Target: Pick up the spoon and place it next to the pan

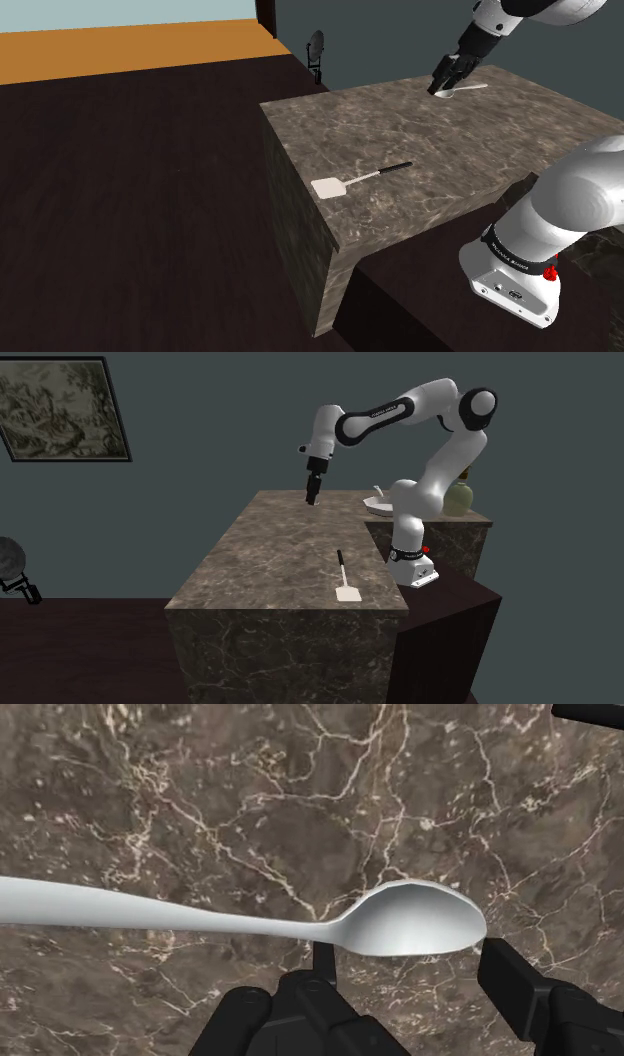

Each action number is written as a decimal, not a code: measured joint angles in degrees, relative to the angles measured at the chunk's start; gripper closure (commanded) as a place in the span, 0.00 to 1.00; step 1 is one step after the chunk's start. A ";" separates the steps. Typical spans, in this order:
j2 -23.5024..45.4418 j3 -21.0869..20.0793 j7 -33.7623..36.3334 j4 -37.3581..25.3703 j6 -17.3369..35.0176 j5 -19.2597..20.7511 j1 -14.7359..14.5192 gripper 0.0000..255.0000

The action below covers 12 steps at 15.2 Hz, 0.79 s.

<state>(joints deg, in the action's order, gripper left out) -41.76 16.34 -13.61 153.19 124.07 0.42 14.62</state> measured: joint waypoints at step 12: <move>0.76 15.50 -17.32 -5.56 -5.77 6.92 7.17 1.00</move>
<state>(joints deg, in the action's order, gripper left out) -41.00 31.84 -30.93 147.64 118.30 7.34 21.79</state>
